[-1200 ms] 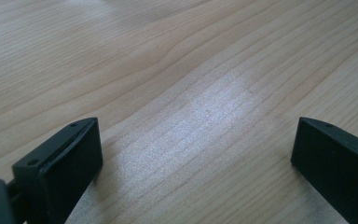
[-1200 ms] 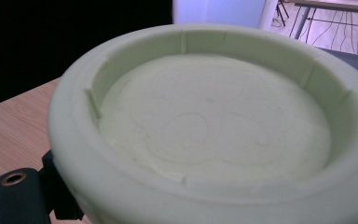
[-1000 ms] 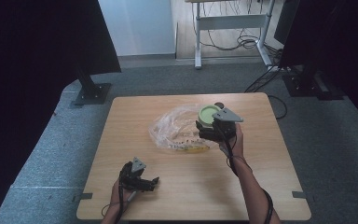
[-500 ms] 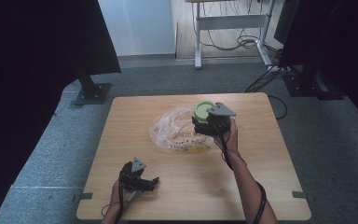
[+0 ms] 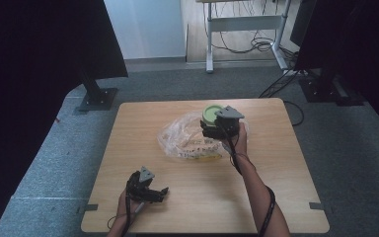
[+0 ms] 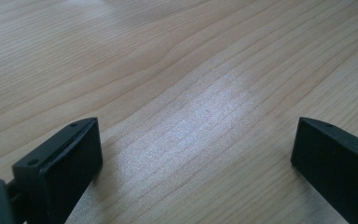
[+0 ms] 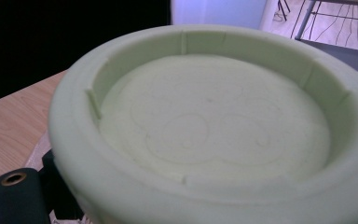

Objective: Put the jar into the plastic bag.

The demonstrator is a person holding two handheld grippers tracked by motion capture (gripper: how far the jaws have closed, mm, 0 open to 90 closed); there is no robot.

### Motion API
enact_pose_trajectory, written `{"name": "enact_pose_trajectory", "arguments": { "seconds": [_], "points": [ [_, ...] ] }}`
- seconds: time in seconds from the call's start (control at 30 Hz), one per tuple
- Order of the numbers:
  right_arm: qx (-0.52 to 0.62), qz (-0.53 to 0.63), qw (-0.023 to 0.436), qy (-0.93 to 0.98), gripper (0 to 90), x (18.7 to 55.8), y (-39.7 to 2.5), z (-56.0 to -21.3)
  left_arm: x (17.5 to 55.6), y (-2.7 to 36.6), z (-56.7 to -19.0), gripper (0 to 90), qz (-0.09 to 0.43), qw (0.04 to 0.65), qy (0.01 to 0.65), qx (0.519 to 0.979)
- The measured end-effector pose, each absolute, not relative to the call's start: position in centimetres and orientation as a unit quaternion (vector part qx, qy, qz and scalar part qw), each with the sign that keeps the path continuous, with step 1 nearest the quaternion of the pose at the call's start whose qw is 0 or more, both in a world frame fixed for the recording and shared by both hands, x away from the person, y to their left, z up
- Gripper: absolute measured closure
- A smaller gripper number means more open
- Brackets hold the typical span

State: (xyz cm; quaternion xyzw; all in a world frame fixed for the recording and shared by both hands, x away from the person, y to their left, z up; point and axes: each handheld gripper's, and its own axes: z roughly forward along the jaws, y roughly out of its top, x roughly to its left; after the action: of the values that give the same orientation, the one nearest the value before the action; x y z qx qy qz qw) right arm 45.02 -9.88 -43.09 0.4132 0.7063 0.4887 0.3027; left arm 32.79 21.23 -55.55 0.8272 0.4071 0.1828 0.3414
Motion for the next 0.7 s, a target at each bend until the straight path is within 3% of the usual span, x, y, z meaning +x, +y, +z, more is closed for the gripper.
{"name": "enact_pose_trajectory", "arguments": {
  "seconds": [0.7],
  "points": [
    [0.438,0.480,0.280,0.707,11.2,48.1,-7.5,-46.5,32.8,21.2,-55.6,1.6,0.182,0.342,0.407,0.827]
  ]
}}
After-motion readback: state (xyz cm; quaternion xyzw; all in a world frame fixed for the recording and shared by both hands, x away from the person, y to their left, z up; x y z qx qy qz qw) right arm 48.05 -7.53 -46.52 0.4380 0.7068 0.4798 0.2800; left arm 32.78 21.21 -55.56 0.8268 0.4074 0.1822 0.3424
